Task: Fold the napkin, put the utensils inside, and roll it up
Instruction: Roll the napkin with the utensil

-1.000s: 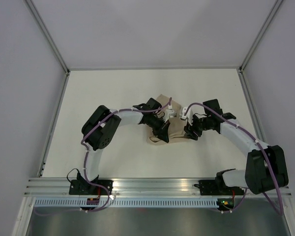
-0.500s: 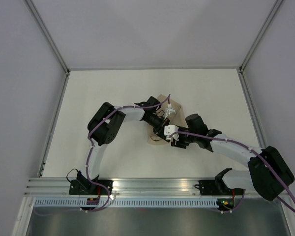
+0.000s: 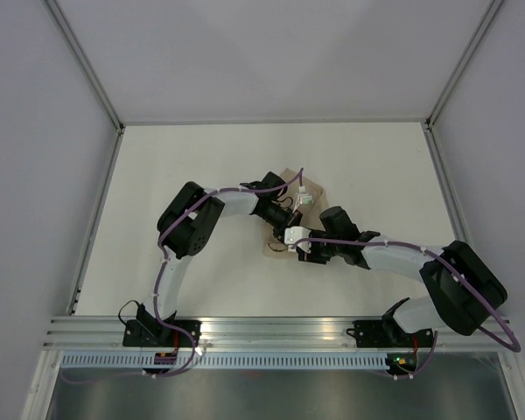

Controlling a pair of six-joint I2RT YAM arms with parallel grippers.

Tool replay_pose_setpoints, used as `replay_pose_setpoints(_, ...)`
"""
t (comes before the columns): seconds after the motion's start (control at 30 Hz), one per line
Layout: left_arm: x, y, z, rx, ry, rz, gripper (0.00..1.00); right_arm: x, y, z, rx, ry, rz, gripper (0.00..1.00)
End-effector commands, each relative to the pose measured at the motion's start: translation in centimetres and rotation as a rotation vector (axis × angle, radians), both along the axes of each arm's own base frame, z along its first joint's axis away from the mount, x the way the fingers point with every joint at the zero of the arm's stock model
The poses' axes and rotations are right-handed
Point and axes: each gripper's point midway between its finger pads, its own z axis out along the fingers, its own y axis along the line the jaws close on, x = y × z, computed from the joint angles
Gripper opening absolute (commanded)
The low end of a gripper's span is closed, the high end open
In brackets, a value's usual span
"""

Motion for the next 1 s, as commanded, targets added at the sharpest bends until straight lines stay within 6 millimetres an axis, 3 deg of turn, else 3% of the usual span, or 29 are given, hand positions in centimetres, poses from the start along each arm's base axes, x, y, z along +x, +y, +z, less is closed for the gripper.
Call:
replay_pose_setpoints(0.0, -0.7, 0.3, -1.3, 0.027, 0.036, -0.013, 0.02, 0.8, 0.5, -0.3, 0.006, -0.033, 0.006, 0.52)
replay_pose_setpoints(0.13, -0.8, 0.4, -1.0, 0.025, 0.03, -0.014, 0.03, 0.5, 0.5, -0.4, -0.002, -0.012, 0.013, 0.43)
replay_pose_setpoints(0.27, -0.6, 0.4, -0.3, 0.027, 0.011, -0.007, 0.15, -0.5, 0.5, -0.9, -0.027, 0.071, 0.036, 0.26)
replay_pose_setpoints(0.37, -0.1, 0.3, 0.6, 0.022, -0.015, 0.014, 0.34, -1.5, 0.3, -1.4, -0.05, 0.14, 0.051, 0.19)
replay_pose_setpoints(0.5, 0.5, 0.2, 2.6, -0.022, -0.032, 0.035, 0.43, -2.8, -0.3, -1.9, -0.069, 0.26, 0.068, 0.16)
replay_pose_setpoints(0.7, 1.9, 0.3, 4.6, -0.033, -0.084, 0.083, 0.47, -2.9, -0.2, -1.3, -0.044, 0.432, 0.094, 0.14)
replay_pose_setpoints(0.83, 3.9, 2.0, 4.4, -0.008, -0.139, 0.182, 0.48, -3.2, -0.2, -1.0, -0.017, 0.555, 0.112, 0.13)
replay_pose_setpoints(0.9, 5.2, 2.4, 5.3, -0.021, -0.168, 0.257, 0.49, -3.5, -0.8, -1.4, -0.023, 0.619, 0.111, 0.13)
replay_pose_setpoints(0.97, 6.4, 4.0, 4.9, 0.01, -0.179, 0.352, 0.49, -3.1, -0.8, -1.6, -0.007, 0.665, 0.108, 0.13)
